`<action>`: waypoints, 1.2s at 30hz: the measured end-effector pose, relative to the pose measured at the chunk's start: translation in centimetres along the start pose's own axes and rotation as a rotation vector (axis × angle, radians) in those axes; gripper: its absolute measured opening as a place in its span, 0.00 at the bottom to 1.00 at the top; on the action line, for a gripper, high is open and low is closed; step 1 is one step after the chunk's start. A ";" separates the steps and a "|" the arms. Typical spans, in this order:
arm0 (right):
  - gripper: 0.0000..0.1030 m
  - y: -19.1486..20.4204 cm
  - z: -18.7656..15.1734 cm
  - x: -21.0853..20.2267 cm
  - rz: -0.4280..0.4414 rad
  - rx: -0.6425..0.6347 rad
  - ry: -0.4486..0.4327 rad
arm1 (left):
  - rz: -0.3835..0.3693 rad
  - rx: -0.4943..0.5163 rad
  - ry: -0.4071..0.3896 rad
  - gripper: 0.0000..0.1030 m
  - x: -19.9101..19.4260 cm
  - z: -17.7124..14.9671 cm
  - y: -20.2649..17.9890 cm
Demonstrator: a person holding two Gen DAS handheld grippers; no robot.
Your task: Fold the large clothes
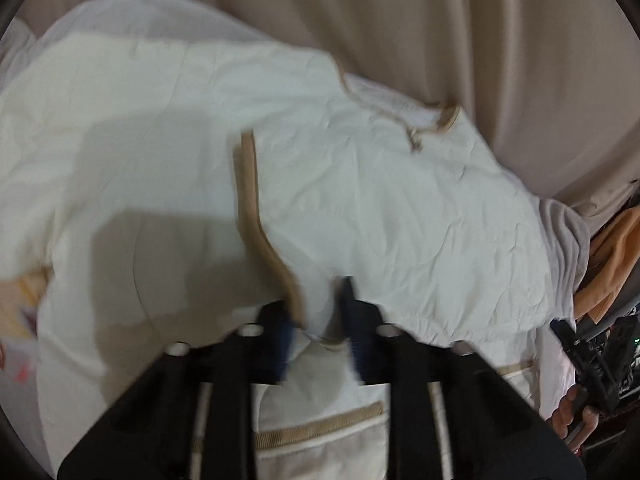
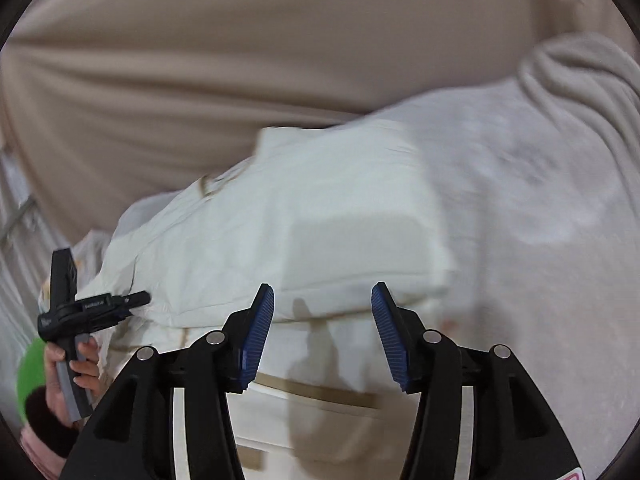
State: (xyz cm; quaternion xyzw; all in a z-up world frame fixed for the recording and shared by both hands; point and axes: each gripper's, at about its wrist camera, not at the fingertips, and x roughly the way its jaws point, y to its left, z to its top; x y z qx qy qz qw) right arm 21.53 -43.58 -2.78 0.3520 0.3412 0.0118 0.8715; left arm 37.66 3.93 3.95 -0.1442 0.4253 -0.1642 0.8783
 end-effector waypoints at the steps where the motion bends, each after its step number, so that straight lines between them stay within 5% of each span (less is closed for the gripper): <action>1: 0.47 -0.9 -0.1 -0.1 0.000 0.022 0.010 | 0.002 0.020 -0.037 0.10 -0.9 0.7 -0.2; 4: 0.46 -1.2 -0.5 1.1 0.063 0.041 0.059 | 0.007 0.053 -0.138 0.10 -3.5 2.7 -0.3; 9: 0.48 -1.6 1.1 4.5 0.151 0.144 0.086 | 0.092 0.056 -0.180 0.09 -3.9 4.5 1.1; 10: 0.44 -1.9 1.6 5.1 0.169 0.187 0.082 | 0.118 0.050 -0.180 0.09 -3.7 4.5 1.5; 12: 0.11 -1.4 2.6 5.1 0.201 0.230 0.027 | 0.161 0.049 -0.176 0.08 -2.9 4.1 2.5; 14: 0.06 0.3 3.3 3.4 0.219 0.167 -0.069 | 0.185 0.046 -0.149 0.08 -1.7 3.4 3.9; 16: 0.04 1.0 3.1 3.0 0.172 0.094 -0.093 | 0.212 0.051 -0.109 0.08 0.0 2.6 4.9; 18: 0.04 0.5 2.2 6.5 0.020 0.041 0.048 | 0.238 0.066 -0.095 0.09 1.5 1.6 4.9; 20: 0.00 -0.3 1.2 8.8 -0.031 0.043 0.137 | 0.275 0.103 -0.114 0.09 1.8 1.2 4.2; 25: 0.01 1.9 1.4 4.7 -0.133 -0.048 0.058 | 0.270 0.115 -0.125 0.10 1.7 0.6 4.1; 30: 0.03 5.4 4.3 2.0 -0.101 -0.123 -0.051 | 0.278 0.111 -0.146 0.11 1.6 0.6 4.1; 33: 0.03 7.8 5.1 4.4 -0.074 -0.201 -0.024 | 0.269 0.110 -0.158 0.14 1.4 0.5 4.1; 36: 0.03 8.4 4.3 9.1 -0.135 -0.269 0.055 | 0.234 0.094 -0.174 0.19 0.5 0.5 4.4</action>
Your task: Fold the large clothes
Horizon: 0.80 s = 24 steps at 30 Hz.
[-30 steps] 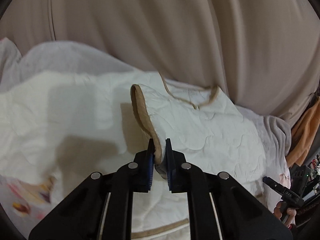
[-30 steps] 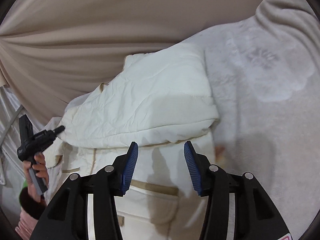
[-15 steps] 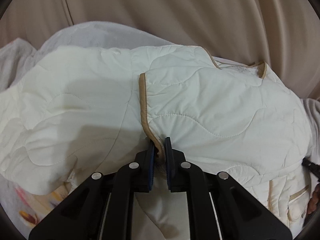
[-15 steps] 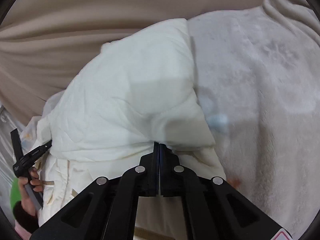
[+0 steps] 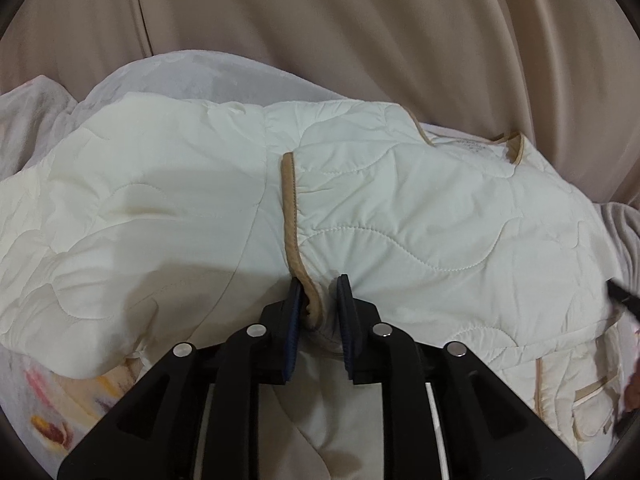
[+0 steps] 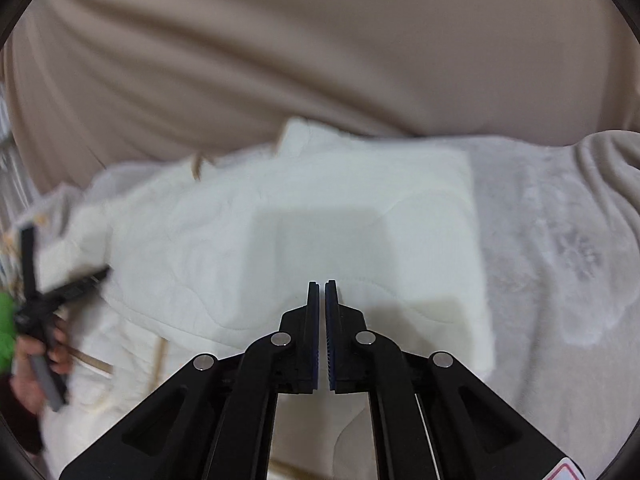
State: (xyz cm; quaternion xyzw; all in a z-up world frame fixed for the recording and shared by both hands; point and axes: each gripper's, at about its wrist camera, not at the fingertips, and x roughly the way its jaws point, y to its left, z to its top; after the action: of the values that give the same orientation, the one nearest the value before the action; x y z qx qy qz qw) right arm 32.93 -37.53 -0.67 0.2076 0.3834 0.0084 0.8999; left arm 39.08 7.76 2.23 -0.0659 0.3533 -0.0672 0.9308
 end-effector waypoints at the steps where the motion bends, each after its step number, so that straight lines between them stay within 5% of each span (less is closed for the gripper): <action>1: 0.00 -0.3 -0.3 1.2 -0.027 -0.008 0.024 | -0.013 -0.001 -0.008 0.23 -0.4 0.1 0.1; 3: 0.00 -2.4 -0.9 2.2 -0.047 0.022 0.029 | -0.022 0.013 -0.017 0.35 -0.9 0.3 0.0; 7: 0.00 -6.1 -0.8 1.3 -0.073 0.165 0.016 | 0.000 0.044 0.002 0.35 0.0 0.3 -0.8; 11: 0.00 -5.3 -0.6 -0.1 -0.055 0.147 -0.039 | 0.020 0.044 0.017 0.36 0.9 0.3 -1.2; 13: 0.00 -6.0 -1.4 2.6 -0.096 0.133 0.048 | 0.034 0.051 0.020 0.38 0.6 0.3 -1.3; 15: 0.00 -6.1 -1.4 2.1 -0.099 0.168 0.032 | 0.045 0.043 0.010 0.38 -0.7 0.2 -0.9; 19: 0.05 -4.7 -2.0 -1.8 -0.094 0.164 0.008 | 0.007 -0.038 -0.023 0.37 -5.2 -0.5 2.5; 24: 0.13 -0.1 -6.1 -6.9 0.017 0.045 0.026 | 0.060 -0.230 -0.042 0.65 -10.6 -2.6 11.0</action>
State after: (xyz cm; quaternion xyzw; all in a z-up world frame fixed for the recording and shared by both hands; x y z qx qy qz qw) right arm 23.76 -36.60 0.23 0.2310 0.3934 0.0099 0.8898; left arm 30.34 20.22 5.25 -0.1631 0.3408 0.0032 0.9259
